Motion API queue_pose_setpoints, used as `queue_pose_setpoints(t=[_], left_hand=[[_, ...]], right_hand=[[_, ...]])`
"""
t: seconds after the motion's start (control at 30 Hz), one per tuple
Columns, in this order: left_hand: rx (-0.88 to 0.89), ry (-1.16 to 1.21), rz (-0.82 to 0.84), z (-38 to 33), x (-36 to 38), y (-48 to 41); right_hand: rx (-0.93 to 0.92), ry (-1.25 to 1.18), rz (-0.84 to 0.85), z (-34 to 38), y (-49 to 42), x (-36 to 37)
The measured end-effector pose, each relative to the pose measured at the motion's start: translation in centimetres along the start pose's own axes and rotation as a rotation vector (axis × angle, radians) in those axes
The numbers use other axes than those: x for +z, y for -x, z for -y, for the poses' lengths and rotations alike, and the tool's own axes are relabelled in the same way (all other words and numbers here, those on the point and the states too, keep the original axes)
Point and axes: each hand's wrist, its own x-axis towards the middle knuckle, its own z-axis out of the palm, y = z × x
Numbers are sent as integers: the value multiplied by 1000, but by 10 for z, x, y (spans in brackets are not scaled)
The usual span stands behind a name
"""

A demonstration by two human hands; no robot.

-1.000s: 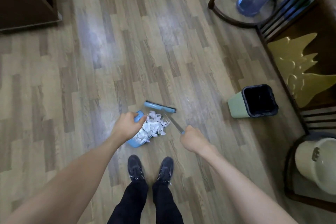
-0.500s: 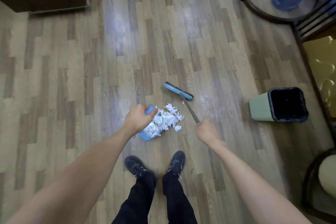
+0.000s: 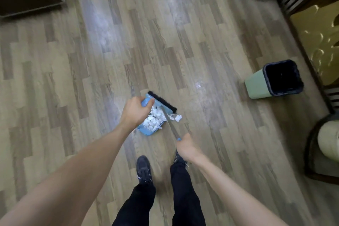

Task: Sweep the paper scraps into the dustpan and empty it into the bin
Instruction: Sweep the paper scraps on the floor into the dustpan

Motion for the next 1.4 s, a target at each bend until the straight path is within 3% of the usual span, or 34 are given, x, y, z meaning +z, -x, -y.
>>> queue_pose_setpoints(t=[0.13, 0.33, 0.5, 0.8, 1.1, 1.4], left_hand=[[20, 46, -26, 13, -6, 13], [-38, 110, -25, 39, -8, 26], [32, -3, 59, 29, -14, 41], [97, -124, 69, 23, -9, 79], [51, -72, -9, 44, -11, 101], [2, -8, -49, 58, -16, 126]], right_hand=[[-58, -41, 80, -9, 23, 17], [-6, -62, 66, -19, 47, 9], [-54, 42, -96, -33, 66, -14], [14, -125, -336, -66, 32, -31], [76, -72, -323, -104, 10, -7], [-10, 12, -278, -86, 22, -9]])
